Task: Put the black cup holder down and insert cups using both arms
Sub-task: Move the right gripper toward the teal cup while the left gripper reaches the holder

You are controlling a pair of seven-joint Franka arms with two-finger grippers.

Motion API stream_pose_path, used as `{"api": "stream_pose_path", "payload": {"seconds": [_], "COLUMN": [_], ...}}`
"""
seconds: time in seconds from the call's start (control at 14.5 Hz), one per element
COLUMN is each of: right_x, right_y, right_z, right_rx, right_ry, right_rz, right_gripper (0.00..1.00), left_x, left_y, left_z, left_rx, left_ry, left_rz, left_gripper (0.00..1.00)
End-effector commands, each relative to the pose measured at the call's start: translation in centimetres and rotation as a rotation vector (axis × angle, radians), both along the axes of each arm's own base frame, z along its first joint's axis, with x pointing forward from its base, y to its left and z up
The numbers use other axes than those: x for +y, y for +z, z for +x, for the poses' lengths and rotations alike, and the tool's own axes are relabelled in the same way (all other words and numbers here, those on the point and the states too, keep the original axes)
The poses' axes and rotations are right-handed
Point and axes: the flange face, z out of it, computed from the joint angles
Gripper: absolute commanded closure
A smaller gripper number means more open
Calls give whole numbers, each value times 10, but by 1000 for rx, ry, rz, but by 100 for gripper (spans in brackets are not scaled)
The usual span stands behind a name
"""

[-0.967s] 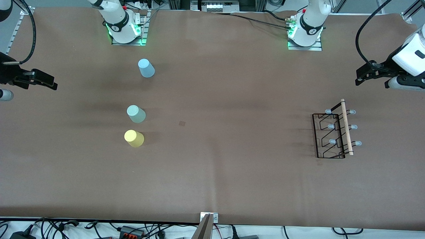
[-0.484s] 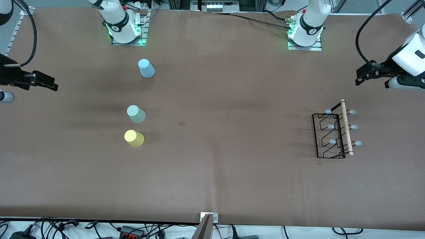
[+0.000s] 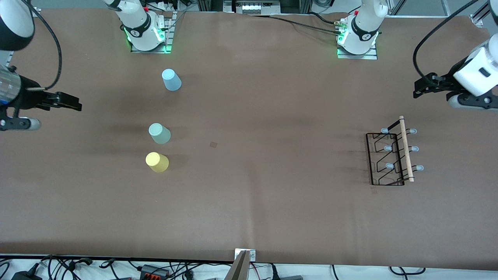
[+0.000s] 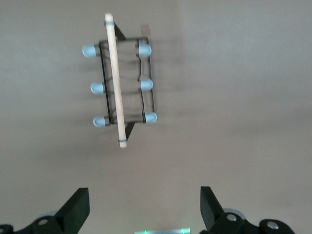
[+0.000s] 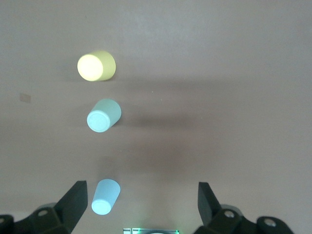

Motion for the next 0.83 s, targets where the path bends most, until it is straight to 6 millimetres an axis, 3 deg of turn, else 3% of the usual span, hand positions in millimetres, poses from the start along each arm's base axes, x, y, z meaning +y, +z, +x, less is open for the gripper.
{"api": "stream_pose_path", "payload": {"seconds": [0.0, 0.07, 0.28, 0.48, 0.62, 0.76], "right_x": [23, 35, 69, 71, 81, 89], "right_y": [-53, -72, -125, -164, -182, -198], "right_z": [-7, -14, -39, -50, -58, -63], "right_rx": [-10, -38, -126, -165, -183, -186], "right_ry": [20, 19, -69, -92, -126, -114], "right_rz": [-3, -6, -19, -15, -16, -13], "right_gripper": [0, 0, 0, 0, 0, 0], "left_x": [3, 7, 7, 11, 20, 42], "left_y": [-16, -15, -37, -49, -72, -102], "left_z": [6, 7, 24, 38, 53, 68], "left_rx": [123, 142, 180, 183, 164, 132], "left_ry": [-16, -8, -5, -32, -36, -16], "left_rz": [3, 2, 2, 11, 15, 33], "left_gripper": [0, 0, 0, 0, 0, 0]}}
